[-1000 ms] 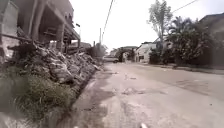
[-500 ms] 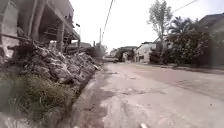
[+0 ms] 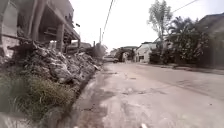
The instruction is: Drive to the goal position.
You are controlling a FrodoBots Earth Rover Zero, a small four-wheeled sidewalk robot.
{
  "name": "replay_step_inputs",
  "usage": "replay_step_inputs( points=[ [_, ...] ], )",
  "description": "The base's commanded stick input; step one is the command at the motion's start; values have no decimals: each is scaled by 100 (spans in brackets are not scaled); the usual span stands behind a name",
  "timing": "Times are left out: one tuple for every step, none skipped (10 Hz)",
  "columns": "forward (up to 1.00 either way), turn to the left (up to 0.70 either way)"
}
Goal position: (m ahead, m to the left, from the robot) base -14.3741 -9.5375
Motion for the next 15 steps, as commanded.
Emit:
replay_step_inputs(
  points=[
    [4,0],
    [4,0],
    [5,0],
    [5,0],
    [4,0],
    [4,0],
    [4,0],
    [4,0],
    [5,0],
    [4,0],
    [4,0],
    [4,0],
    [4,0],
    [4,0],
    [5,0]
  ],
)
